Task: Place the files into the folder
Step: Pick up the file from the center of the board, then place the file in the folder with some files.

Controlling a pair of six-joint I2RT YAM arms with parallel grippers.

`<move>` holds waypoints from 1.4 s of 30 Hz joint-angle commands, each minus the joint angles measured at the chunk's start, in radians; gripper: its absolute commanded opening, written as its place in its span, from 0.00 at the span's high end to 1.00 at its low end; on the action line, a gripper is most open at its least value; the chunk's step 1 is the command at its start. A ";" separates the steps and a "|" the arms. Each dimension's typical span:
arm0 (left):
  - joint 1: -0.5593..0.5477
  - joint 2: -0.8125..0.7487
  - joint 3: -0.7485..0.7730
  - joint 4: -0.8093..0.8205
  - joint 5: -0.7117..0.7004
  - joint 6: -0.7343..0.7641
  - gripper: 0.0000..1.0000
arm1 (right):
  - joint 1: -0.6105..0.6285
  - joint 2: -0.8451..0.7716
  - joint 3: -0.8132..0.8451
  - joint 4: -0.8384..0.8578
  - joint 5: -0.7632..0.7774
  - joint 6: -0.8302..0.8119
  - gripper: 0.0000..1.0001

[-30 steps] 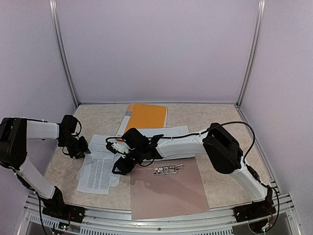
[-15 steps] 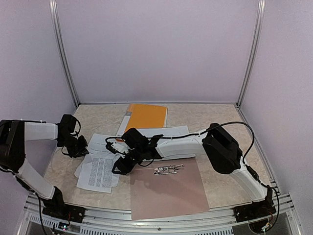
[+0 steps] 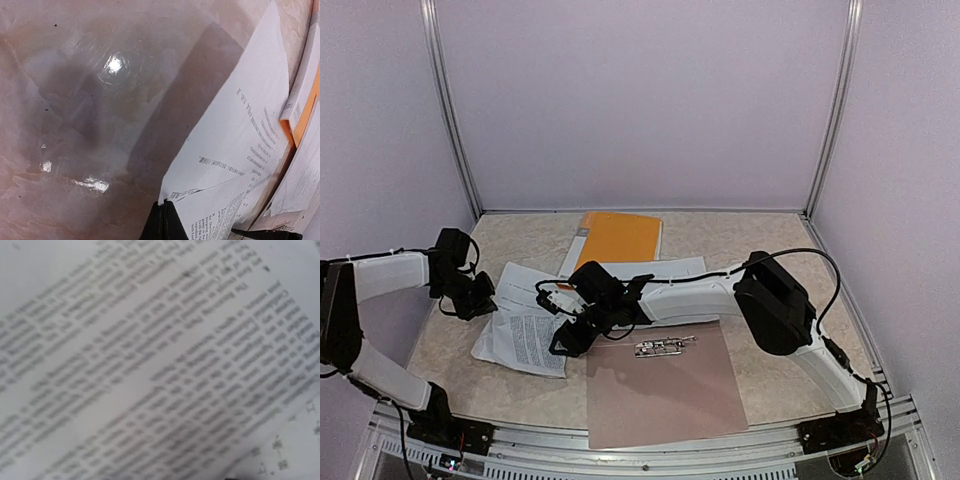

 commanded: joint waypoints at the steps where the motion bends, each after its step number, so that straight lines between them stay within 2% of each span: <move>1: -0.013 -0.104 0.018 -0.087 0.005 -0.015 1.00 | -0.016 -0.034 -0.011 -0.089 0.026 -0.010 0.46; 7: -0.088 -0.299 0.071 -0.196 -0.016 -0.040 1.00 | -0.039 -0.138 -0.068 -0.106 0.110 -0.012 0.45; 13: -0.207 -0.475 0.167 -0.306 -0.080 -0.076 1.00 | -0.104 -0.315 -0.199 -0.095 0.195 -0.011 0.36; 19: -0.299 -0.538 0.232 -0.313 -0.019 -0.107 1.00 | -0.157 -0.435 -0.287 -0.126 0.289 -0.036 0.33; 23: -0.438 -0.502 0.293 -0.307 -0.019 -0.115 1.00 | -0.201 -0.493 -0.357 -0.146 0.348 -0.030 0.33; 31: -0.756 -0.322 0.442 -0.301 -0.069 -0.100 1.00 | -0.360 -0.665 -0.454 -0.198 0.468 0.006 0.33; 38: -0.862 -0.147 0.515 -0.283 -0.008 -0.069 1.00 | -0.475 -0.875 -0.522 -0.291 0.623 0.011 0.32; 42: -0.889 -0.043 0.558 -0.256 0.079 -0.035 1.00 | -0.528 -0.917 -0.526 -0.365 0.670 -0.018 0.32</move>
